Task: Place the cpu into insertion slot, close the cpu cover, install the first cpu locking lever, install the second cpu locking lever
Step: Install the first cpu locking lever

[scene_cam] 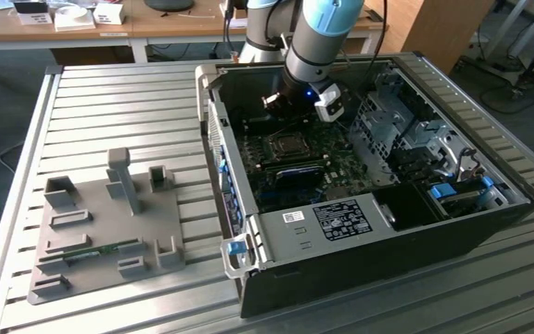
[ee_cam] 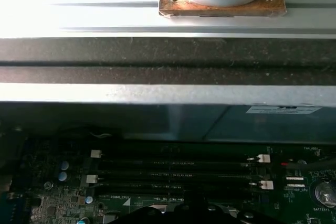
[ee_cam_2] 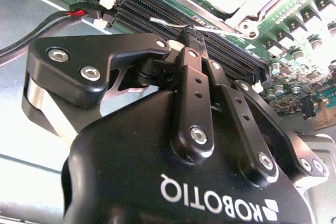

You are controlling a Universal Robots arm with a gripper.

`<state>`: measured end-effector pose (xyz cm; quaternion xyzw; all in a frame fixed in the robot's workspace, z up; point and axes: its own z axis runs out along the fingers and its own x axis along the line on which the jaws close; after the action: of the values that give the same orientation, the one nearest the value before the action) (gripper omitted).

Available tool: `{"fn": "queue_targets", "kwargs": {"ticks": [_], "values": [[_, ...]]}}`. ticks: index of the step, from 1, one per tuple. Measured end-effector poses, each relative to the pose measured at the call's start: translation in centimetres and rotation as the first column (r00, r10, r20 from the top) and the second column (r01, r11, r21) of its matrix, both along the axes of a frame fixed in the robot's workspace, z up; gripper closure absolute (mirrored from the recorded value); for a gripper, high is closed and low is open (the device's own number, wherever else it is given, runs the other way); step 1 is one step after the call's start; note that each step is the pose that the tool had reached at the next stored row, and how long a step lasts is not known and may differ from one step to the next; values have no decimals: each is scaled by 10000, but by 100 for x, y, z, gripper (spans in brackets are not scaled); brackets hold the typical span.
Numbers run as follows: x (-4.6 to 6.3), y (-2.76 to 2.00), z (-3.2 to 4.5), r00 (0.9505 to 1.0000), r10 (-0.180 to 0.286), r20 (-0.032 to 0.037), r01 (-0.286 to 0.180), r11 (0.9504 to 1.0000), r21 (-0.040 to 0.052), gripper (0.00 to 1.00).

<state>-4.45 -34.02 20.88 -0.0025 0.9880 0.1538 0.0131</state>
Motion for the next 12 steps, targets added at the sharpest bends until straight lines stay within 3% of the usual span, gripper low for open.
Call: {"fn": "queue_targets", "kwargs": {"ticks": [12], "values": [[0,-1,-19,10000,0,-1,0,10000,-1,89]]}}
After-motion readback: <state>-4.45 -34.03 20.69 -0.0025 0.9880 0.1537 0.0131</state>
